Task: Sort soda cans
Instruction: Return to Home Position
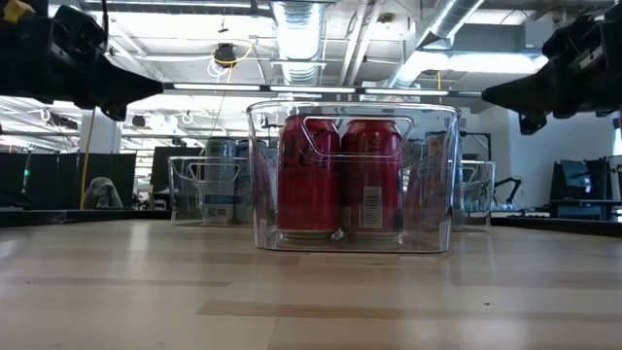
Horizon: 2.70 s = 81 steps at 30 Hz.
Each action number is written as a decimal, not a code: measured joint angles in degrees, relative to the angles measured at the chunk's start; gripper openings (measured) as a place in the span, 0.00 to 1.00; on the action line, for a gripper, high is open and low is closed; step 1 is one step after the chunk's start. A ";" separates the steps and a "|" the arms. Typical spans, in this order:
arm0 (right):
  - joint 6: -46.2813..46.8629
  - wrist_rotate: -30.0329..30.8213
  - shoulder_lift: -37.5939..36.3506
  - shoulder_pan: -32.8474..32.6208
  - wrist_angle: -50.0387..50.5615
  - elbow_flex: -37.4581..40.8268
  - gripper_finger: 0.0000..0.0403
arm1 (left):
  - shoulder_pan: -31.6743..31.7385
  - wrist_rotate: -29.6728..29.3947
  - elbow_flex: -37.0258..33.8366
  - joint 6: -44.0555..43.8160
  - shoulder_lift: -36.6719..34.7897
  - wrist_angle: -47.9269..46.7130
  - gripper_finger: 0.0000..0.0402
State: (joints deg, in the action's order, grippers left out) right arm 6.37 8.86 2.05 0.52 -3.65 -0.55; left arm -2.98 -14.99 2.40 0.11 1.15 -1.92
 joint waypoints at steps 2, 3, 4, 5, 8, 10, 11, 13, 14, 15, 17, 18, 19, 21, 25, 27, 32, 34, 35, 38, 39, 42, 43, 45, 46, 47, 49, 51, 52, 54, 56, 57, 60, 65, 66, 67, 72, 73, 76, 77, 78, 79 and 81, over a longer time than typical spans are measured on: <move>1.21 -0.06 -0.67 1.00 0.79 0.07 0.00 | 0.21 1.88 -0.85 0.27 0.26 2.34 0.00; 1.64 -0.25 -0.92 1.38 0.77 0.08 0.00 | 0.36 2.28 -1.43 0.89 0.57 3.64 0.00; 1.80 -1.02 -1.19 1.68 0.85 0.08 0.00 | 0.60 2.78 -1.90 1.33 1.11 4.45 0.00; 1.77 -2.22 -1.49 1.91 1.03 0.08 0.00 | 0.85 2.84 -1.93 1.34 1.68 4.61 0.00; 1.77 -3.37 -1.97 1.92 1.37 0.08 0.00 | 1.67 3.38 -1.93 0.32 4.01 4.79 0.00; 1.77 -3.39 -1.58 1.92 1.39 0.10 0.00 | 1.84 4.10 -1.93 -0.40 5.39 4.82 0.00; 1.74 -3.39 -1.33 1.92 1.41 0.10 0.00 | 1.87 4.24 -1.93 -0.70 6.12 4.84 0.00; 0.65 -3.38 -0.63 1.91 1.43 0.10 0.01 | 1.87 4.29 -1.93 -0.88 7.52 4.82 0.00; -0.11 -3.37 -0.30 1.90 1.47 0.11 0.02 | 1.87 4.29 -1.93 -0.94 8.13 4.85 0.00; -0.19 -3.37 0.00 1.90 1.48 0.12 0.03 | 1.87 4.23 -1.93 -0.94 8.68 4.88 0.00; -0.23 -3.34 0.42 1.90 1.49 0.13 0.05 | 1.85 3.60 -1.95 -1.19 9.53 5.04 0.00; -0.26 -3.34 0.57 1.90 1.48 0.14 0.06 | 1.87 3.12 -1.95 -1.78 9.73 5.13 0.00; -0.29 -3.32 0.58 1.90 1.48 0.14 0.06 | 1.87 3.03 -1.95 -2.53 9.88 5.15 0.00; -0.36 -3.28 0.58 1.90 1.49 0.14 0.07 | 1.86 3.00 -1.95 -2.73 10.12 5.17 0.00; -0.36 -3.19 0.58 1.90 1.49 0.16 0.08 | 1.85 2.98 -1.95 0.18 10.10 5.23 0.00; -0.35 -3.17 0.58 1.90 1.48 0.19 0.08 | 1.85 2.95 -1.95 1.24 10.10 5.28 0.00; -0.35 -3.10 0.58 1.90 1.48 0.19 0.08 | 1.85 2.95 -1.98 0.23 10.10 5.30 0.00; -0.35 -3.08 0.58 1.90 1.48 0.21 0.08 | 1.85 2.95 -1.98 -0.18 10.10 5.32 0.00; -0.35 -3.08 0.58 1.90 1.48 0.21 0.08 | 1.85 2.95 -1.98 -0.23 10.10 5.33 0.00; -0.35 -3.04 0.58 1.90 1.48 0.21 0.08 | 1.85 2.95 -1.98 -0.25 10.10 5.35 0.00; -0.35 -3.04 0.58 1.90 1.48 0.21 0.08 | 1.85 2.95 -1.98 -0.30 10.10 5.36 0.00; -0.35 -2.99 0.58 1.90 1.48 0.23 0.08 | 1.85 2.95 -1.98 -0.34 10.10 5.38 0.00; -0.35 -2.99 0.57 1.90 1.48 0.23 0.08 | 1.85 2.95 -1.98 -0.34 10.10 5.38 0.00; -0.35 -2.99 0.58 1.90 1.48 0.23 0.08 | 1.85 2.95 -1.98 -0.34 10.10 5.38 0.00; -0.35 -2.99 0.58 1.90 1.48 0.24 0.08 | 1.85 2.95 -1.98 -0.34 10.10 5.40 0.00; -0.35 -2.97 0.56 1.90 1.48 0.25 0.08 | 1.85 2.95 -1.98 -0.34 10.10 5.39 0.00; -0.35 -2.97 0.58 1.90 1.48 0.25 0.08 | 1.85 2.95 -1.98 -0.34 10.10 5.39 0.00; -0.35 -2.97 0.56 1.90 1.48 0.25 0.08 | 1.85 2.95 -1.98 -0.34 10.10 5.41 0.00; -0.35 -2.97 0.58 1.90 1.48 0.25 0.08 | 1.85 2.95 -1.98 -0.34 10.10 5.41 0.00; -0.35 -2.97 0.57 1.90 1.48 0.25 0.08 | 1.85 2.95 -1.98 -0.34 10.10 5.43 0.00; -0.35 -2.97 0.58 1.90 1.48 0.25 0.08 | 1.85 2.95 -1.98 -0.34 10.10 5.42 0.00; -0.35 -2.96 0.58 1.90 1.48 0.25 0.08 | 1.85 2.95 -1.98 -0.34 10.10 5.43 0.00; -0.34 -2.96 0.58 1.90 1.48 0.25 0.08 | 1.85 2.95 -1.98 -0.34 10.10 5.45 0.00; -0.32 -2.95 0.58 1.90 1.48 0.28 0.08 | 1.85 2.95 -1.98 -0.34 10.10 5.47 0.00; -0.33 -2.95 0.58 1.90 1.48 0.29 0.08 | 1.85 2.95 -1.98 -0.34 10.10 5.47 0.00; -0.32 -2.95 0.58 1.90 1.48 0.29 0.08 | 1.85 2.95 -1.98 -0.34 10.10 5.47 0.00; -0.32 -2.95 0.58 1.90 1.48 0.29 0.08 | 1.85 2.95 -1.98 -0.34 10.10 5.47 0.00; -0.32 -2.95 0.58 1.90 1.48 0.29 0.08 | 1.85 2.95 -1.98 -0.34 10.10 5.47 0.00; -0.32 -2.95 0.57 1.90 1.48 0.29 0.08 | 1.85 2.95 -1.98 -0.34 10.10 5.47 0.00; -0.32 -2.95 0.56 1.90 1.48 0.29 0.08 | 1.85 2.95 -1.98 -0.34 10.10 5.47 0.00; -0.32 -2.95 0.58 1.90 1.48 0.29 0.08 | 1.85 2.95 -1.98 -0.34 10.10 5.45 0.00; -0.32 -2.95 0.58 1.90 1.48 0.29 0.08 | 1.85 2.95 -1.98 -0.34 10.10 5.46 0.00; -0.32 -2.95 0.58 1.90 1.48 0.29 0.08 | 1.85 2.95 -1.98 -0.34 10.10 5.47 0.00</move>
State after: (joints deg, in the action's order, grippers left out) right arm 6.04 5.91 2.63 2.42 -2.17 -0.25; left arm -1.13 -12.03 0.43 -0.23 11.25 3.55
